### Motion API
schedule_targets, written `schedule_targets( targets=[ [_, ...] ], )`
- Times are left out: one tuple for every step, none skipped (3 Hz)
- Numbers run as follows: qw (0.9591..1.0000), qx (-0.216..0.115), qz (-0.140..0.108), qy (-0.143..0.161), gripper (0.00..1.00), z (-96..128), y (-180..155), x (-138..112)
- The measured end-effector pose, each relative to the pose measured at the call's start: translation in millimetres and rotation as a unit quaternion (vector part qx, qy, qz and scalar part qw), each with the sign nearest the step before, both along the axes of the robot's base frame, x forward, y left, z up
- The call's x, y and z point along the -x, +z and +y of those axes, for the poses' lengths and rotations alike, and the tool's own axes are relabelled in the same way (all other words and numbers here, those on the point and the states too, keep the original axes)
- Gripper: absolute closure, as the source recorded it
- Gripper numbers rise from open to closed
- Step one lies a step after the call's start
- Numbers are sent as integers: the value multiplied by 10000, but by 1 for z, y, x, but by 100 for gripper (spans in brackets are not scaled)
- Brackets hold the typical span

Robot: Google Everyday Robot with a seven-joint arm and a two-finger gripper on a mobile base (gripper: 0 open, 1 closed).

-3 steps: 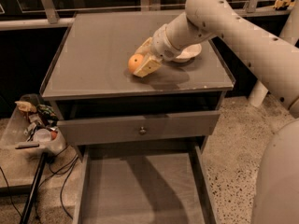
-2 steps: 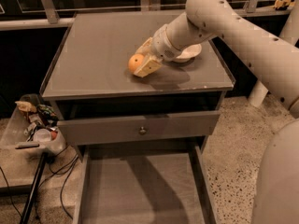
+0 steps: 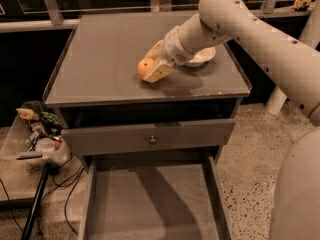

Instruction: Pick orange from middle drawer and place on counter

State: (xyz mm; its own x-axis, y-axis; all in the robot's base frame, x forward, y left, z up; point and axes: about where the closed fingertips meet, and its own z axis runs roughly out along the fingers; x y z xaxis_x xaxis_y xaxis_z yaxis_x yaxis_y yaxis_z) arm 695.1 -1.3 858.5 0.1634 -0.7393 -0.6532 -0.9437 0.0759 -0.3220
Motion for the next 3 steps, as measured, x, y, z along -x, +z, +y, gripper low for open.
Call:
schedule_targets(
  targets=[
    [10000, 0, 0, 1, 12, 0, 0, 0],
    [10000, 0, 1, 1, 0, 0, 0, 0],
    [10000, 0, 1, 1, 0, 0, 0, 0]
  ],
)
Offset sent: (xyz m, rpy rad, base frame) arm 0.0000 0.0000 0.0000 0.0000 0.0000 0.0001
